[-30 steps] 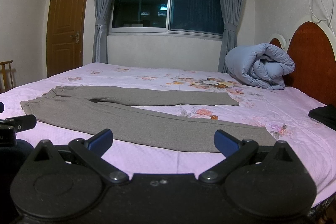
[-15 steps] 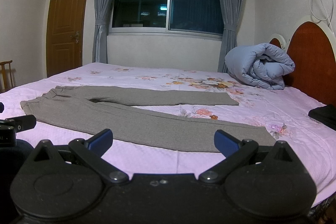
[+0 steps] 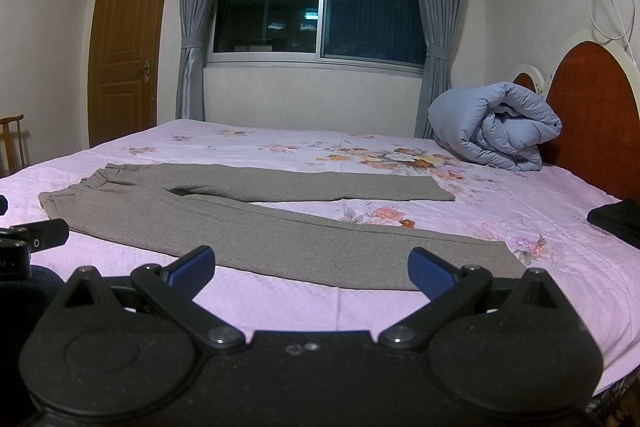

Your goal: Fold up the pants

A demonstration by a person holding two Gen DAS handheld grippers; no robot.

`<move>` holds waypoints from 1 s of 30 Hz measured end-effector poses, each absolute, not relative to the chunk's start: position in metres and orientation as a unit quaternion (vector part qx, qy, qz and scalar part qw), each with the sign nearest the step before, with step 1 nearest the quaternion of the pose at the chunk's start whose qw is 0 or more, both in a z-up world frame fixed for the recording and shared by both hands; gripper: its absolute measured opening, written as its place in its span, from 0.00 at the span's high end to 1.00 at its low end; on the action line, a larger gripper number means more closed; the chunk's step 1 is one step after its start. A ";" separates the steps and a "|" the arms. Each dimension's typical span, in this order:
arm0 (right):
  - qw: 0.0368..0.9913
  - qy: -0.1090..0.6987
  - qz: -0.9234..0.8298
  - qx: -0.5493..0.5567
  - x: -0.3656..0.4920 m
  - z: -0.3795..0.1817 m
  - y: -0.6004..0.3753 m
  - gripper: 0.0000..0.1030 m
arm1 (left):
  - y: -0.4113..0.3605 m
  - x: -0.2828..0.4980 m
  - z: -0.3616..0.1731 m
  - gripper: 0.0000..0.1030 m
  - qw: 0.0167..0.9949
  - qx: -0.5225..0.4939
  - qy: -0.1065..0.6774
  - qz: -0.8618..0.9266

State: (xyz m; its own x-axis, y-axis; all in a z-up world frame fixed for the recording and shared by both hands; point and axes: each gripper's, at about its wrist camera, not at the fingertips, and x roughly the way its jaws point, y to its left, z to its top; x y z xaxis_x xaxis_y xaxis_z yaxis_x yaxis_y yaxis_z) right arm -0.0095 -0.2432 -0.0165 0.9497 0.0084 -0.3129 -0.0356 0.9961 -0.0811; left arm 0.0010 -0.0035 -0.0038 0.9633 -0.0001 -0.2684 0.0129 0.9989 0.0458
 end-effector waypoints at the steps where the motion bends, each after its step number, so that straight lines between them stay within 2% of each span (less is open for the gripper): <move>1: 0.986 0.158 0.011 -0.043 -0.009 -0.016 -0.243 0.06 | -0.002 0.001 -0.003 0.00 0.991 0.023 0.135 -0.003; 23: 0.986 0.163 0.006 -0.018 -0.007 -0.015 -0.256 0.06 | 0.004 -0.005 -0.005 0.00 0.989 0.000 0.147 -0.015; 27: 0.985 0.171 0.005 0.007 0.003 -0.012 -0.270 0.06 | 0.021 0.011 0.001 0.00 0.985 -0.045 0.167 -0.020; 30: 0.986 0.165 0.007 0.004 0.026 -0.003 -0.276 0.06 | 0.046 0.051 0.011 0.00 0.984 -0.060 0.165 -0.007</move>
State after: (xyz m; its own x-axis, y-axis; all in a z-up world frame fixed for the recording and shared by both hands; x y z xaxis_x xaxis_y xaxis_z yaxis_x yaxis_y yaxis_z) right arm 0.0258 -0.2760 -0.0032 0.9454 0.0161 -0.3256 -0.0134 0.9999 0.0106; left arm 0.0510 0.0455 0.0113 0.9454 -0.0338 -0.3242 -0.0057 0.9927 -0.1202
